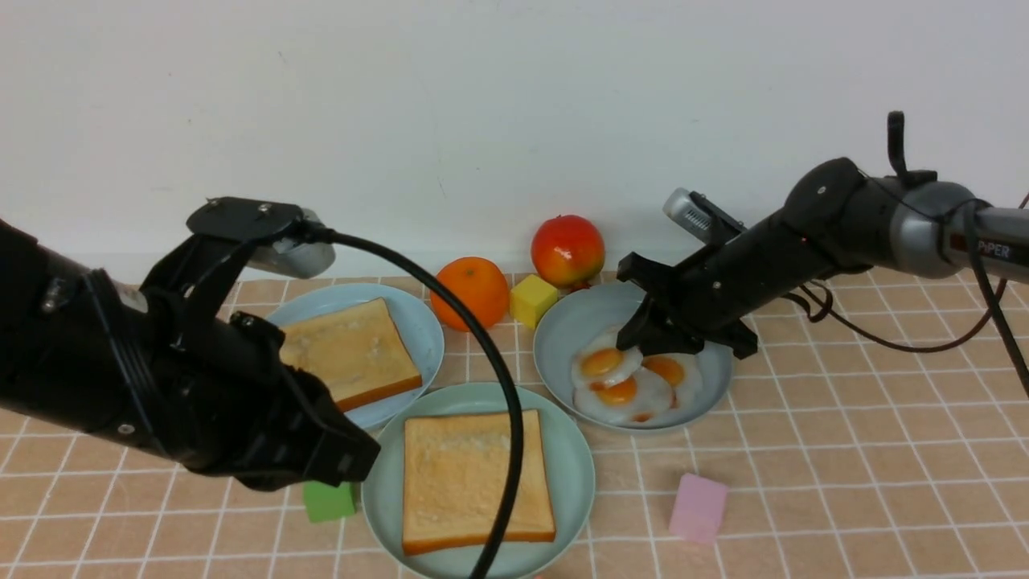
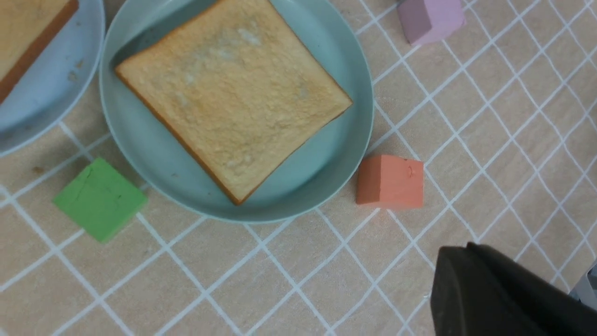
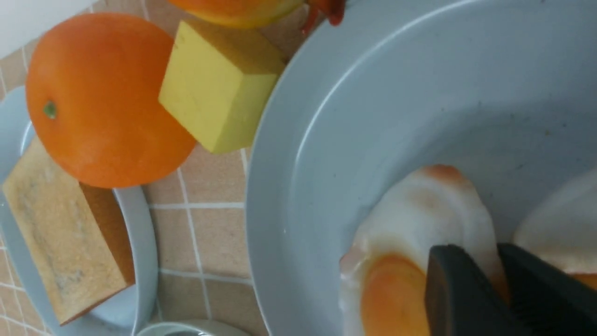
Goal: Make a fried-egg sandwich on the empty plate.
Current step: Use the right arm to grab a fried egg, then use the right arm to place the fried egg on the slice of bread in the middle
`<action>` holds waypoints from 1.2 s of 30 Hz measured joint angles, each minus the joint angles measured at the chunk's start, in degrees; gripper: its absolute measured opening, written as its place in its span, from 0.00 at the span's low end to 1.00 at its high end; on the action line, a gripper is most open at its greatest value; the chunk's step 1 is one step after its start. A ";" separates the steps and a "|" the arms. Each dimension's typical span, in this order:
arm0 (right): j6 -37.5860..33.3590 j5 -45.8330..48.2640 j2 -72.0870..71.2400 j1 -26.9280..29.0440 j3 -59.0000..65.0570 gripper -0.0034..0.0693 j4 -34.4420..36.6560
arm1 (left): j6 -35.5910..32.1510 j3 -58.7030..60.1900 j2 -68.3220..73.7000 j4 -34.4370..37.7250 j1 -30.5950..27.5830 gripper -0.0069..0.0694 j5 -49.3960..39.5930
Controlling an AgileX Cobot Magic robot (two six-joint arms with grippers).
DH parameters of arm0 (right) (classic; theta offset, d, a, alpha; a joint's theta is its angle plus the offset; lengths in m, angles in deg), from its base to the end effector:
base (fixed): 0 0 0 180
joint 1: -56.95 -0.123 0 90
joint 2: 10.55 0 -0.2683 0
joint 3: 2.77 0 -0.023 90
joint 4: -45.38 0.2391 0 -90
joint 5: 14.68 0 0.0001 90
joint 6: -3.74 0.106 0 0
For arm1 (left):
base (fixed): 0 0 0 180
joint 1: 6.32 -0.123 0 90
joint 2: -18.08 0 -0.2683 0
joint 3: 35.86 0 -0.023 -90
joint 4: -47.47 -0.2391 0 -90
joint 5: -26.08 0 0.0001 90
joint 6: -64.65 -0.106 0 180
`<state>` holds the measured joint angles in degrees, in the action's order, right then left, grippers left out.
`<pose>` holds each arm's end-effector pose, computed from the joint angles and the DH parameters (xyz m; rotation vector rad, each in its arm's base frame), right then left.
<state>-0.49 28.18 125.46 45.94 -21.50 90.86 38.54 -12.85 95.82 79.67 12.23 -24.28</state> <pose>0.4436 0.1387 0.1396 0.3213 2.6902 0.9148 0.2096 -0.1162 0.2827 0.6632 2.4581 -0.6368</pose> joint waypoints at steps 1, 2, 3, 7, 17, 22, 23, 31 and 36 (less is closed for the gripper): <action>-0.11 0.00 -0.58 0.04 0.00 0.19 -0.26 | 1.63 0.00 -0.49 -0.90 0.00 0.08 -0.57; -0.34 0.00 -1.49 0.11 0.00 0.19 -0.57 | 3.68 0.00 -1.35 -2.04 0.00 0.08 -1.19; -0.74 0.16 -2.13 0.11 0.00 0.19 -0.66 | 5.33 0.00 -2.08 -3.16 0.00 0.08 -1.91; -3.07 2.03 -6.00 0.11 0.00 0.19 -0.45 | 11.58 0.00 -5.28 -7.79 0.00 0.09 -5.60; -7.65 10.85 -8.64 -7.10 0.37 0.19 1.27 | 18.76 0.00 -12.75 -13.34 0.00 0.10 -8.92; -7.84 9.58 -8.25 -12.01 1.47 0.19 1.56 | 18.79 0.00 -12.91 -13.89 0.00 0.10 -9.00; -7.84 8.77 -8.25 -13.37 2.09 0.19 1.63 | 18.89 0.00 -12.91 -13.95 0.00 0.10 -9.00; -7.84 5.24 -7.76 -14.82 5.52 0.19 2.28 | 18.97 0.00 -12.91 -14.00 0.00 0.12 -9.09; -8.41 4.37 -6.20 -15.22 5.52 0.19 5.49 | 18.97 0.00 -12.91 -14.00 0.00 0.13 -9.14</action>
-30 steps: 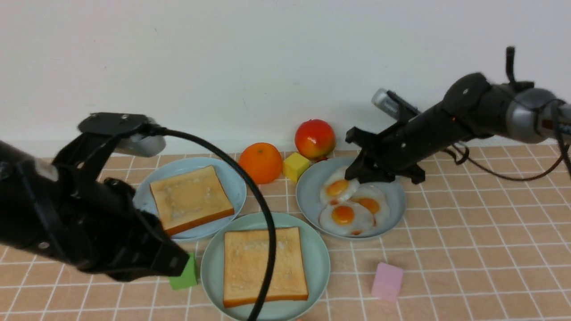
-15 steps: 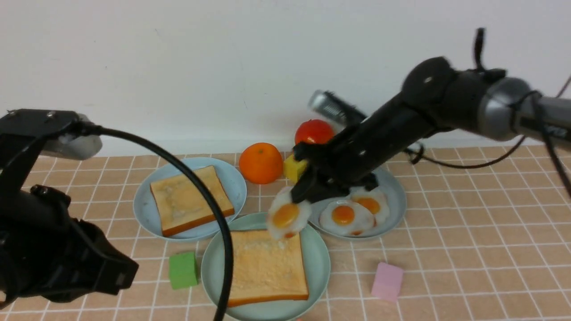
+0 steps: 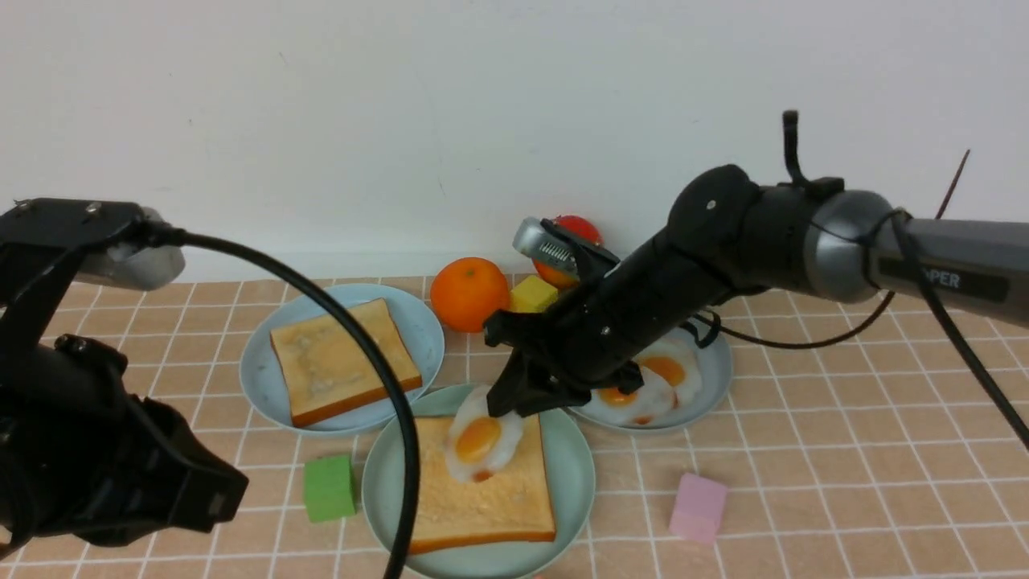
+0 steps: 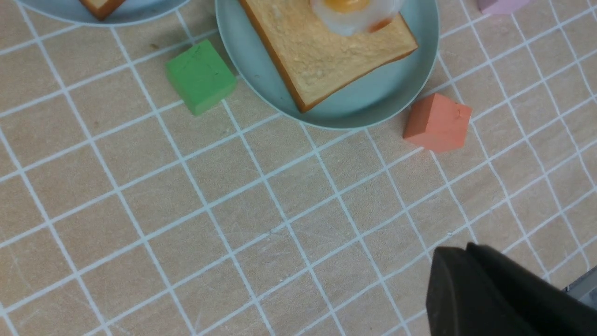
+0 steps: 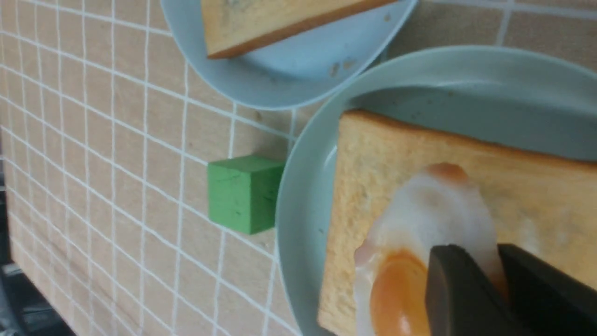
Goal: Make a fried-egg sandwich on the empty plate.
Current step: Use the right arm to place the fried egg on the slice of bread in the middle, then use the left arm to grab a slice of bread
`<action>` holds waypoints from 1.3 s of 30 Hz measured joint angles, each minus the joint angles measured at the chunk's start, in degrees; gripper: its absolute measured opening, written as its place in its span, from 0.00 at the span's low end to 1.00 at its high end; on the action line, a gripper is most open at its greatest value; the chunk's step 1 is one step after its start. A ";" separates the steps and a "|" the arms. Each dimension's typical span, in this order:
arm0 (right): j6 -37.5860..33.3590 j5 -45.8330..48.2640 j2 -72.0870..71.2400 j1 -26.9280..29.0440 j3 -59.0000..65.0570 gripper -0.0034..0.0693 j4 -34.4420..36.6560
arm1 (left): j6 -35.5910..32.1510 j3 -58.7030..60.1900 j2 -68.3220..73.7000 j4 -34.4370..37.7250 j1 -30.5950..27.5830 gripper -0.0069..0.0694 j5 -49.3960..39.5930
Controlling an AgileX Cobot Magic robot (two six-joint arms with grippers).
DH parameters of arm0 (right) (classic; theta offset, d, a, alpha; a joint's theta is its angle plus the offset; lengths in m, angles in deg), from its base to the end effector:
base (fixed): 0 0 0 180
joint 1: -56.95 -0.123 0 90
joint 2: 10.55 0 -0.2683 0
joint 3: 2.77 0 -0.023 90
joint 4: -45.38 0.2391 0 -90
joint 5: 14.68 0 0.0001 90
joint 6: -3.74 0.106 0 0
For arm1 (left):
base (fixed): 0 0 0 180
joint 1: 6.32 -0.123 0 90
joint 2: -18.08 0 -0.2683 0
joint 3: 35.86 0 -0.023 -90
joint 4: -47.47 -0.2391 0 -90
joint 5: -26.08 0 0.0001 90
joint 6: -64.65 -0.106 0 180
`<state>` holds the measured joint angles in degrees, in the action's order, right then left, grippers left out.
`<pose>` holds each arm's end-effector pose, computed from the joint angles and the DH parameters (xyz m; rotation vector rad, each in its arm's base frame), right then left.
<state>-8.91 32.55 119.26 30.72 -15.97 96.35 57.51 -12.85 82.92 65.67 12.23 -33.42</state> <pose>0.3663 0.2479 0.1665 -0.1985 2.7578 1.0929 0.1625 -0.0846 0.3131 0.4681 2.5247 -0.4878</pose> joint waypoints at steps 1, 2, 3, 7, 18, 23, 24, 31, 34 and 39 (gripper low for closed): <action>-0.83 0.00 0.35 -0.34 0.00 0.19 1.06 | 0.05 0.00 0.00 0.00 0.00 0.13 0.00; -1.81 0.00 0.77 -0.72 0.00 0.19 1.59 | 0.05 0.00 0.00 0.00 0.00 0.13 0.00; -2.72 -0.06 0.91 -0.92 0.00 0.19 2.02 | 0.05 0.00 0.00 0.00 0.00 0.13 0.00; -4.62 -0.16 2.32 -1.92 0.06 0.19 2.91 | 0.05 0.00 0.00 0.00 0.00 0.13 0.00; -4.79 -0.58 1.16 -1.86 0.11 0.39 -4.00 | 0.05 0.00 0.00 -0.18 0.00 0.14 -0.02; -4.79 -0.66 -3.78 -1.64 0.11 0.60 -10.59 | 0.05 0.00 0.00 -0.23 0.00 0.14 0.20; -4.81 0.05 -5.84 -1.23 0.11 0.65 -11.96 | 0.05 0.00 0.00 -0.38 0.00 0.14 0.81; -4.33 8.25 -16.81 0.36 0.11 0.65 -23.69 | 1.47 0.00 1.62 -0.63 0.00 0.16 13.03; -1.58 11.80 -21.11 0.36 0.11 0.53 -28.55 | 4.54 0.00 4.92 -1.23 0.00 0.17 21.08; 2.16 13.42 -25.92 -0.07 0.11 0.24 -30.97 | 15.00 0.00 13.80 -5.23 0.00 0.19 30.22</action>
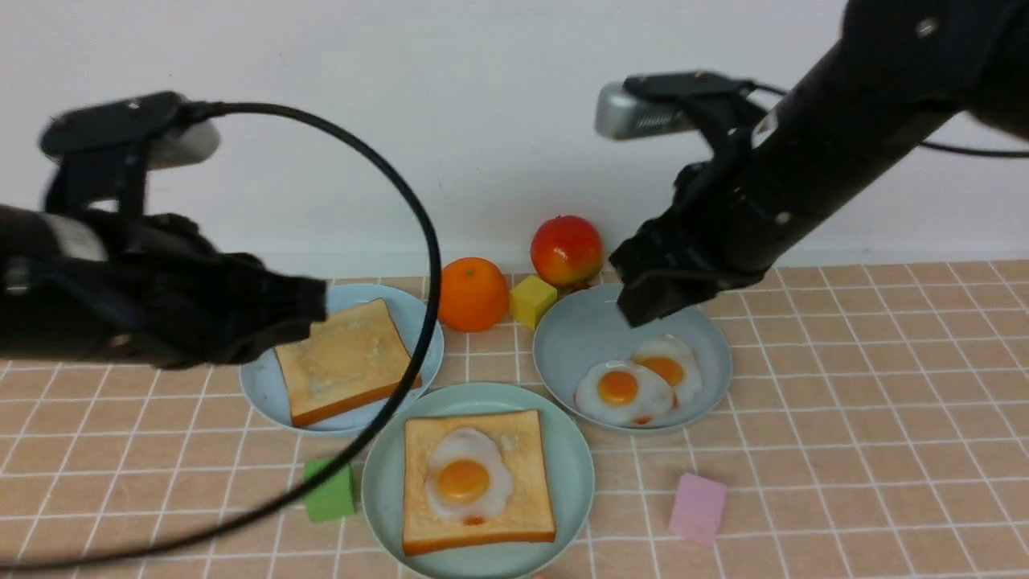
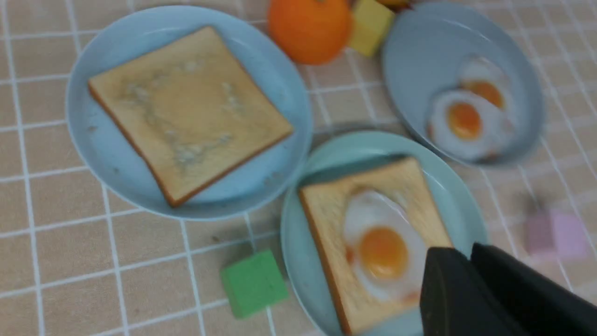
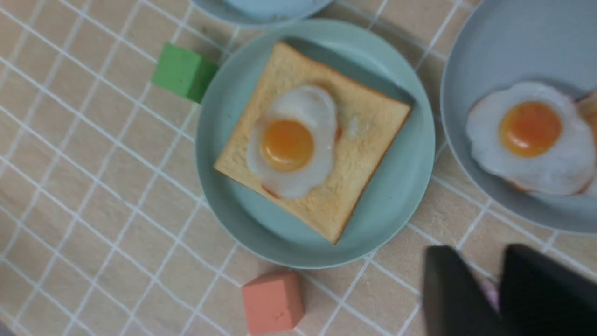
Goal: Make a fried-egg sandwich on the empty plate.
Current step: Use the left arm to grab a slice of bread
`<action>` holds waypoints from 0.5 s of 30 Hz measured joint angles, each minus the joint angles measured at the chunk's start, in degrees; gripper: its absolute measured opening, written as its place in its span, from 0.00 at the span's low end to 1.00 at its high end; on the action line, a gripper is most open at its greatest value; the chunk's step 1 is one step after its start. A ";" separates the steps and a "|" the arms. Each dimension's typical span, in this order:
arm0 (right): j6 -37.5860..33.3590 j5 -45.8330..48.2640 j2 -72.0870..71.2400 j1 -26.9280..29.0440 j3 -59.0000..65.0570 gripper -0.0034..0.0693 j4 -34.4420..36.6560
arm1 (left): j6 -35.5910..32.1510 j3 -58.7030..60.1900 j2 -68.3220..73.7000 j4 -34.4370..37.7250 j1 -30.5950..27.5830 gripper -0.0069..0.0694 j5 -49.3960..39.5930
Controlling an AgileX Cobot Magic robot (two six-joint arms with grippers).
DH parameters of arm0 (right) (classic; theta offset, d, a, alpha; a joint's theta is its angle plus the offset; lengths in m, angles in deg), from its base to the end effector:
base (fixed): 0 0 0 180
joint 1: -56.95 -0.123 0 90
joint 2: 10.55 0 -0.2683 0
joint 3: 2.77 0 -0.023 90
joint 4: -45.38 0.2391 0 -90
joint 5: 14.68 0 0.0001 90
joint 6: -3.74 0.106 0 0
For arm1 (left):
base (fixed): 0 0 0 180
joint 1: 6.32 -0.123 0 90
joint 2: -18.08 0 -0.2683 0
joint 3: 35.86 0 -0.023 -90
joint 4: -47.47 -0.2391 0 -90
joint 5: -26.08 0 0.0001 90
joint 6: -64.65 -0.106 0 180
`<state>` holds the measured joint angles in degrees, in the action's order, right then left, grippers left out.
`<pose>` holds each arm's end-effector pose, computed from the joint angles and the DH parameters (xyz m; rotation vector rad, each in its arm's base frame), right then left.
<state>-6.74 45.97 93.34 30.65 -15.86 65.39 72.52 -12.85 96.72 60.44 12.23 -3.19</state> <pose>0.3037 0.1854 0.3155 -0.7151 2.5477 0.5527 0.2487 -0.0958 0.2921 0.0452 2.3129 -0.4672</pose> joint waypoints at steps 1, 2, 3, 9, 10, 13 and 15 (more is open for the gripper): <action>0.08 0.11 -0.33 -0.19 0.06 0.21 -0.08 | 1.31 0.00 0.92 -0.55 0.00 0.20 0.58; 0.14 0.25 -1.75 -1.37 0.61 0.10 -0.27 | 6.25 -0.07 4.27 -2.86 -0.17 0.21 2.14; 0.14 0.25 -2.69 -2.37 1.29 0.05 -0.34 | 10.90 -0.62 7.25 -4.10 -0.63 0.22 2.35; 0.14 -2.26 -9.49 -8.47 11.15 0.03 -1.10 | 23.08 -8.58 20.74 -6.71 -6.68 0.38 -1.63; 0.14 -3.23 -10.50 -9.06 13.40 0.03 -1.24 | 23.09 -10.30 22.81 -6.87 -7.71 0.42 -2.74; 0.14 -5.03 -13.09 -10.47 17.89 0.03 -1.38 | 22.01 -13.87 27.09 -7.14 -9.48 0.48 -4.87; 0.14 -7.37 -16.78 -12.11 23.08 0.03 -1.38 | 19.17 -17.55 31.76 -7.14 -10.38 0.54 -6.34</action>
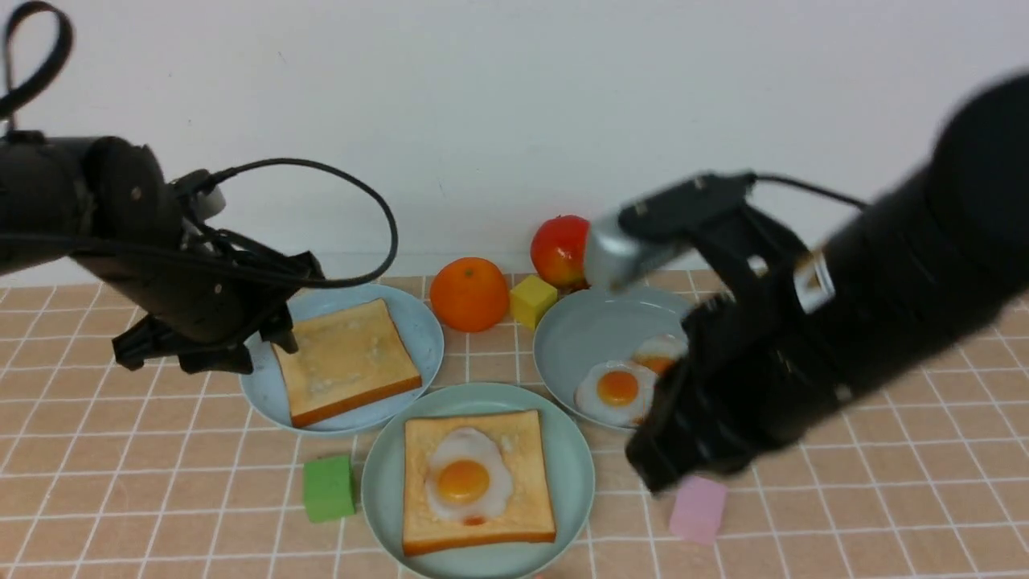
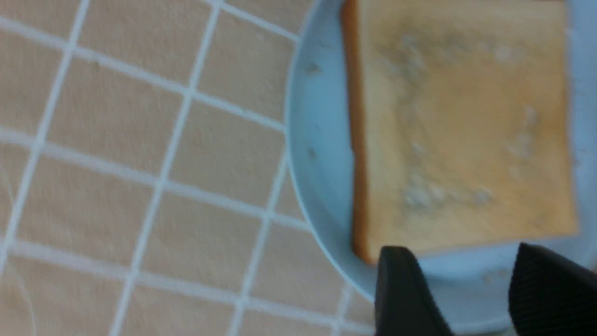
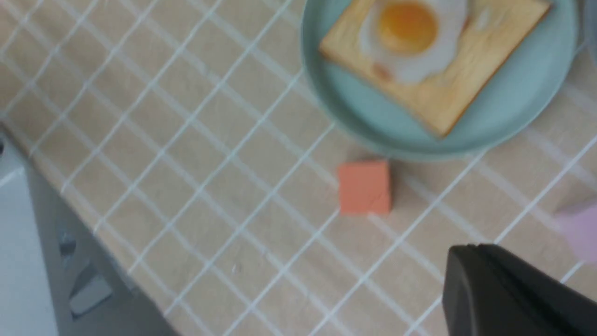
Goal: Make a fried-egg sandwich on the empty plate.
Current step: Use the left arm to grab a slice of bread
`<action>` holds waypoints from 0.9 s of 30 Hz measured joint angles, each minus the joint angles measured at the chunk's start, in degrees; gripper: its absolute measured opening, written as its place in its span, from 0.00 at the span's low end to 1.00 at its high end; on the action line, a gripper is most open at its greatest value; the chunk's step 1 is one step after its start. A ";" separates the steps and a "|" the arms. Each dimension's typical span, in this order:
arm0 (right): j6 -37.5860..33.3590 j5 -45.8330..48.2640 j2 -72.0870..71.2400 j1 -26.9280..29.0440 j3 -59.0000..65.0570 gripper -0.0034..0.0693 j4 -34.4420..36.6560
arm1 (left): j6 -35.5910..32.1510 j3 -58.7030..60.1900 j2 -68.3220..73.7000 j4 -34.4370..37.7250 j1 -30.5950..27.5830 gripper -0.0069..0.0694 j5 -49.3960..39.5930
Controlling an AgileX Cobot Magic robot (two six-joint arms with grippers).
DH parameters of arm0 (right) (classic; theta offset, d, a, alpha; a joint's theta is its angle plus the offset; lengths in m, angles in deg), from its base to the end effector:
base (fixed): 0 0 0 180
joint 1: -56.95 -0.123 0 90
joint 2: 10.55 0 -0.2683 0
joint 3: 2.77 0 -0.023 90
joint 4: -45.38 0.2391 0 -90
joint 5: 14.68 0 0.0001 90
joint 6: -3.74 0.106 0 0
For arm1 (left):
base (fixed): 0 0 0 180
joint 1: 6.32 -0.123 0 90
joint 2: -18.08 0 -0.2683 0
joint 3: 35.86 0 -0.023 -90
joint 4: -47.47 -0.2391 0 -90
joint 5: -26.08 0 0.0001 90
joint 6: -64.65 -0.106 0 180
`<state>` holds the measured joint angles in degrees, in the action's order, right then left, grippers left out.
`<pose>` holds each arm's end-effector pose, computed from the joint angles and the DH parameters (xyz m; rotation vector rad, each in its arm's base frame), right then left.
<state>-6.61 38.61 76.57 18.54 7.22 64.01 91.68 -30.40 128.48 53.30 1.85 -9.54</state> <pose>0.2021 0.1949 0.2964 -0.9430 2.4880 0.5756 0.3647 -0.0587 0.1980 -0.5273 2.6222 -0.3078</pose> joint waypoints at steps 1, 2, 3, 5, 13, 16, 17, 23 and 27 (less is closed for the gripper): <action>0.00 -0.45 -0.26 -0.09 0.68 0.03 0.00 | -0.24 -0.25 0.36 0.00 -0.05 0.54 -0.07; -0.10 -1.13 -1.30 -0.45 1.67 0.03 0.06 | -1.24 -1.41 1.69 0.00 -0.11 0.55 -0.20; -0.59 -3.58 -3.45 -0.90 4.30 0.03 0.27 | -3.33 -2.93 4.55 0.05 -0.11 0.56 -0.20; -1.11 -5.80 -5.32 -1.04 6.39 0.03 0.91 | -4.65 -4.28 7.24 0.32 -0.11 0.56 -0.20; -1.53 -10.09 -8.69 -1.04 8.23 0.03 2.68 | -5.36 -6.33 13.60 0.66 -0.18 0.57 0.31; -1.53 -10.09 -8.69 -1.04 8.23 0.03 2.82 | -5.48 -6.64 14.04 0.88 -0.18 0.54 0.31; -1.53 -10.09 -8.69 -1.04 8.23 0.03 2.82 | -5.53 -6.64 14.04 0.88 -0.18 0.54 0.31; -1.53 -10.09 -8.69 -1.04 8.23 0.04 2.82 | -6.83 -6.92 13.95 1.46 -0.18 0.31 -0.15; -1.53 -10.09 -8.69 -1.04 8.23 0.04 2.94 | -7.00 -6.97 13.01 1.06 -0.18 0.19 -1.24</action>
<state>-8.14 28.51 67.88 17.50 15.45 66.95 84.68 -37.37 141.48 54.37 1.67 -10.78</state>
